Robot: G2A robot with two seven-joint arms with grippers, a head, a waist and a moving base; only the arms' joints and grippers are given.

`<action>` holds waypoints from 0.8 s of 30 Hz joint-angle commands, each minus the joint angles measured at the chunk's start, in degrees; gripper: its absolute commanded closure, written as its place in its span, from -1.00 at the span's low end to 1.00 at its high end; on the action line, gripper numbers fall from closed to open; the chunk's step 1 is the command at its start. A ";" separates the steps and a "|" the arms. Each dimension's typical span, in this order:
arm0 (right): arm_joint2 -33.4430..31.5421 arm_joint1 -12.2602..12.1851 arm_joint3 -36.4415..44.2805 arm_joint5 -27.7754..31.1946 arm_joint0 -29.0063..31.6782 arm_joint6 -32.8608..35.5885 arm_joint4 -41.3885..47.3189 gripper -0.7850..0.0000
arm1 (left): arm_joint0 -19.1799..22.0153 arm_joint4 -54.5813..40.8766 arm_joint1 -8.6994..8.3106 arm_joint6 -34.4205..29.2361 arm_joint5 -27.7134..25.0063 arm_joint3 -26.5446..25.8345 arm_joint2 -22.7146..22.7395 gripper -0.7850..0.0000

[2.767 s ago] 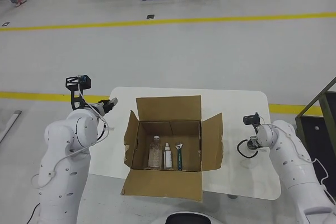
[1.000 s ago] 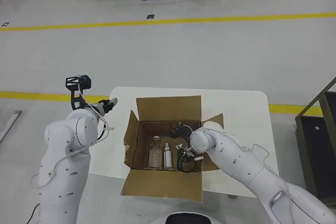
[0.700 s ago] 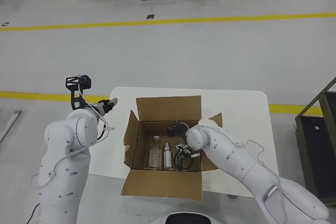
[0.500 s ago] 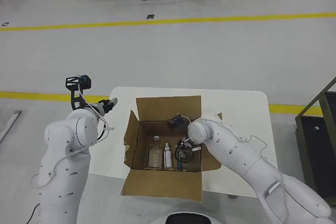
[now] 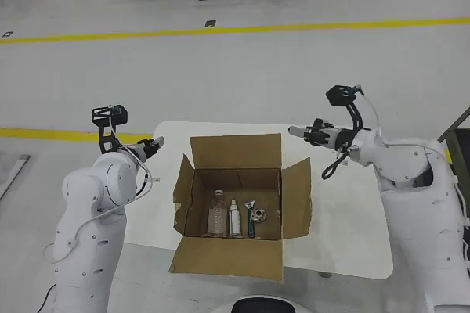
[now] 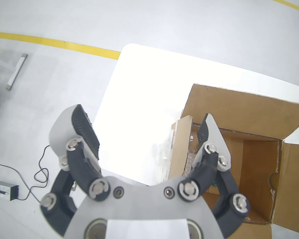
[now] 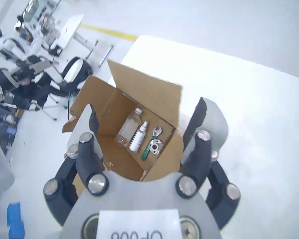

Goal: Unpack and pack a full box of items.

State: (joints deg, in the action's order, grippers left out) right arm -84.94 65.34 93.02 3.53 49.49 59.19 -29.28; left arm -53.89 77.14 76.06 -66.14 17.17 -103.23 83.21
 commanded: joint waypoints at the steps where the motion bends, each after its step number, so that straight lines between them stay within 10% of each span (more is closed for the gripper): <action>1: -6.98 -0.73 3.07 -0.70 5.75 0.17 1.03 1.00 | 0.00 0.00 0.00 0.00 0.00 0.00 0.00 -1.00; 15: -9.75 -1.60 -5.49 -4.89 16.43 2.30 7.76 1.00 | -2.69 0.71 -0.20 3.92 -2.75 0.52 0.13 -1.00; 16: -8.82 -1.58 -6.02 -4.97 16.08 2.40 7.53 1.00 | -3.55 1.44 -0.32 5.01 -3.92 0.60 0.24 -0.58; 17: -7.97 -1.53 -6.45 -4.92 15.65 2.45 7.88 1.00 | -4.37 2.78 -0.47 6.45 -5.16 0.60 0.35 1.00; 24: -5.61 -1.22 -10.07 -4.23 13.89 2.72 15.83 1.00 | -12.36 9.52 -1.78 15.95 -18.26 0.19 1.70 1.00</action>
State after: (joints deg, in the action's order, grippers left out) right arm -90.46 64.04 83.78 -0.68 63.58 61.63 -16.65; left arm -64.46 85.87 74.51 -52.37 2.03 -103.23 84.60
